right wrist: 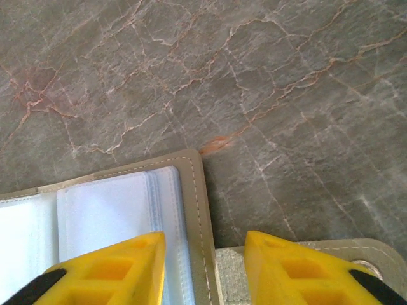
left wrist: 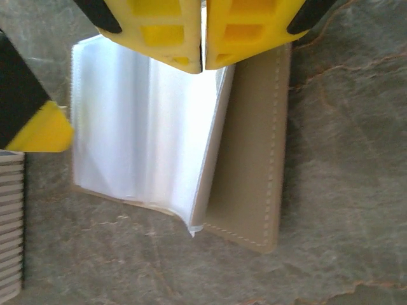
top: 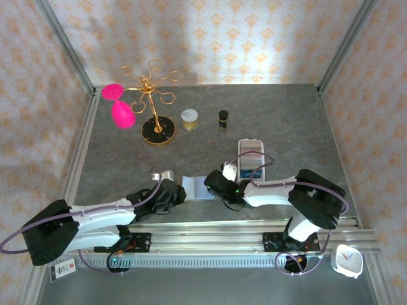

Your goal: Put the credit cards into the card holder

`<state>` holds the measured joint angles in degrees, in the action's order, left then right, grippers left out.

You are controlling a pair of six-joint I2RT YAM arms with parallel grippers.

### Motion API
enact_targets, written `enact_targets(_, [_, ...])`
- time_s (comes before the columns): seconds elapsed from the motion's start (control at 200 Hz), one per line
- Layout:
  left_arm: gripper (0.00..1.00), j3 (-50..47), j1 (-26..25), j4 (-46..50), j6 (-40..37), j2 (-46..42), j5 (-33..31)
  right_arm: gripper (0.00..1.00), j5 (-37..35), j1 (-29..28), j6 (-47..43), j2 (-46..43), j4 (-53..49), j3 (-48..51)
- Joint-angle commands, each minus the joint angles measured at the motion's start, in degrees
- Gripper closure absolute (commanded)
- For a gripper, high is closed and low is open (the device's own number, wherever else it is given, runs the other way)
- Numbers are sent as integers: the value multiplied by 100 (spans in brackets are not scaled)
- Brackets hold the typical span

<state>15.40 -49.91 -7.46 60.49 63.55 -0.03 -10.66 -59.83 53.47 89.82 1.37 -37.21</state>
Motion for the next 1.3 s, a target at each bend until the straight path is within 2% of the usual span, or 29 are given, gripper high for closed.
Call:
enact_targets(0.0, [89, -63, -19, -98, 26, 137, -272, 61, -256, 29, -64, -121, -541, 86])
enact_targets(0.36, [93, -455, -36, -198, 166, 201, -192, 59, -328, 24, -601, -590, -410, -91])
enact_targets(0.53, [93, -658, -54, -369, 219, 1, -104, 53, -331, 25, -1728, -1452, -148, -257])
enact_targets(0.671, [93, -643, -53, -317, 160, -103, -120, 49, -790, 28, -2594, -2431, 100, -269])
enact_targets(0.766, [93, -643, -53, -350, 109, -197, -117, 41, -712, 29, -3660, -3158, 653, -66])
enact_targets(0.836, [92, -635, -54, -387, 62, -254, -77, 33, -627, 24, -4408, -3537, 762, -58])
enact_targets(0.881, [92, -615, -54, -386, 30, -279, -60, 31, -409, 24, -4926, -3700, 765, -52])
enact_targets(0.906, [92, -596, -54, -387, 17, -290, -50, 30, -124, 24, -5482, -3781, 706, -49])
enact_targets(0.971, [91, -553, -55, -416, -49, -323, 0, 15, 1018, 14, -7660, -3978, 68, -81])
enact_targets(1.026, [90, -509, -54, -427, -87, -343, 20, 7, 884, 14, -8521, -4091, -492, -90])
enact_targets(1.131, [87, -412, -54, -403, -189, -376, 64, 5, -92, 155, -10096, -4251, -859, 132])
enact_targets(1.241, [84, -239, -54, -208, -322, -433, 67, 6, 402, 671, -11135, -4386, -2222, -106])
enact_targets(1.296, [81, -183, -50, -143, -357, -489, 69, 6, 569, 933, -11609, -4544, -2595, -84])
